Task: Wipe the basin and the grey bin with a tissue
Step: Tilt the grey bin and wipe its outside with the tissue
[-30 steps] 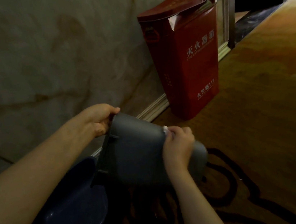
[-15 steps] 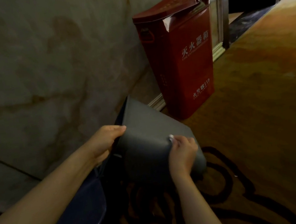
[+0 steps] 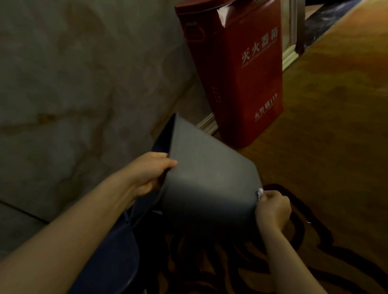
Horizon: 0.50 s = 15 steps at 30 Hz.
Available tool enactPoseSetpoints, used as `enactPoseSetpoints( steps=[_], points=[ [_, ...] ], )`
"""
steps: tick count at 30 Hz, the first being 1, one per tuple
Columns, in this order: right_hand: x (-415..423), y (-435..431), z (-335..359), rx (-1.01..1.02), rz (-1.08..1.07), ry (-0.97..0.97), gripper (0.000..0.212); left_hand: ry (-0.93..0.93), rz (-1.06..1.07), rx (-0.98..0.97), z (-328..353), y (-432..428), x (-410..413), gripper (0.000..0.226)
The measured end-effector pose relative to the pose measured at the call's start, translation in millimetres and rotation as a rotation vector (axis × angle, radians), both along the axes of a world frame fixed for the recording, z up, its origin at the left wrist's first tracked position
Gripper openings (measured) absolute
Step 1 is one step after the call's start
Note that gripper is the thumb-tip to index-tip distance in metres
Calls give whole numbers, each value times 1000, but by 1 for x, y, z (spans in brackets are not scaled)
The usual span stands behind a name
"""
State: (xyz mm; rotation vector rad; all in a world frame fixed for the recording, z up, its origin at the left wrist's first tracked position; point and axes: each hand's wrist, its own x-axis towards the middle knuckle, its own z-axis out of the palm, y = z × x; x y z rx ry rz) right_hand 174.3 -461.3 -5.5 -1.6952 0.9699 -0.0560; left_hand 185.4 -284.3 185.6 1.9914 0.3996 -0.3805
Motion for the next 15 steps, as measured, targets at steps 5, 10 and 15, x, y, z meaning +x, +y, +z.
enactPoseSetpoints(
  steps=[5, 10, 15],
  points=[
    [-4, 7, 11, 0, 10, -8, 15, 63, 90, -125, 1, 13, 1, 21],
    [-30, 79, 76, -64, 281, -483, 8, 94, 182, -208, -5, 16, 2, 25],
    [-41, 115, 108, -94, 424, -796, 8, 119, 161, -198, -13, 22, 1, 33]
  ],
)
